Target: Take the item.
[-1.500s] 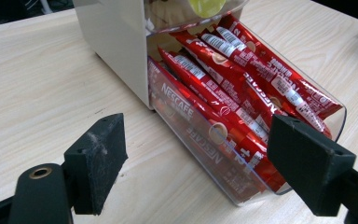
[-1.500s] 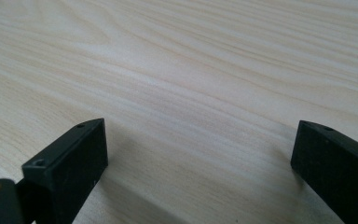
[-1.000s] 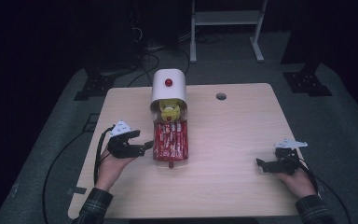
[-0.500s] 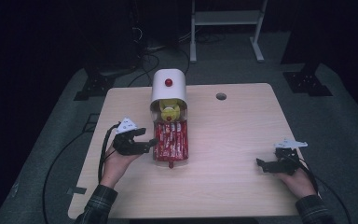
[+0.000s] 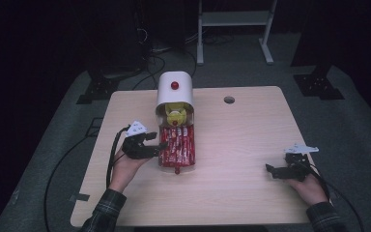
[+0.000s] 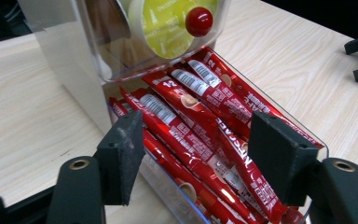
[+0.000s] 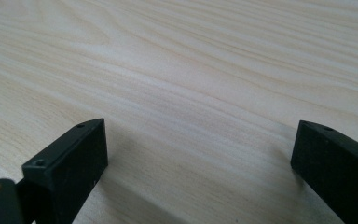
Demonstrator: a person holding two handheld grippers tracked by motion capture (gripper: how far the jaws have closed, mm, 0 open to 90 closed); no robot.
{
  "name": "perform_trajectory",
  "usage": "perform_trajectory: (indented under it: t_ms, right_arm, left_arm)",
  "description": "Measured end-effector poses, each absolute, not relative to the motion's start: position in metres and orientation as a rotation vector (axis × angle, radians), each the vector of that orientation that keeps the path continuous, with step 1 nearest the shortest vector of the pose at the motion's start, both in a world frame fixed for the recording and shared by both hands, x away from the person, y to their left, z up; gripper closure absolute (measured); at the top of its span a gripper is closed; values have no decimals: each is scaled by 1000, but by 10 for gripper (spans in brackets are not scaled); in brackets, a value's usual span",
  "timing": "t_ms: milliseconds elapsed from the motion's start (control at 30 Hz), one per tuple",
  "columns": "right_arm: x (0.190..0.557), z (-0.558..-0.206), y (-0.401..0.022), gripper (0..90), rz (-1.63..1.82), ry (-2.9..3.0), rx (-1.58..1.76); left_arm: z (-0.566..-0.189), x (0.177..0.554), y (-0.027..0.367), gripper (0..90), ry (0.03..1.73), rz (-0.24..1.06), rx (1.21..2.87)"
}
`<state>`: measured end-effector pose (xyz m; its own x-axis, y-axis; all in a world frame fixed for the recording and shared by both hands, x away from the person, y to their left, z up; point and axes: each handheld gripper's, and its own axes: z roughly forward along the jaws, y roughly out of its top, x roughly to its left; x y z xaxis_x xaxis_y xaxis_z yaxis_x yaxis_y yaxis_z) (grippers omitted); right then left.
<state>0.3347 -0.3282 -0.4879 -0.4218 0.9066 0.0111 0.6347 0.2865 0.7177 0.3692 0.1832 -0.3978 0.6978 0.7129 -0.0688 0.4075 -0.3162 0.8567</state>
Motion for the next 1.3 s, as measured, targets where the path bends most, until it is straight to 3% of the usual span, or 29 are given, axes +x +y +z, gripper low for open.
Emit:
perform_trajectory:
  t_ms: [567,1300]
  right_arm:
    - [335,-488,-328,29,924,2161,1385]
    - [335,-488,-328,29,925,2161,1385]
  left_arm:
    - [-406,378,162,521,848,361,2001]
    - [-421,384,145,618,863,362,2072]
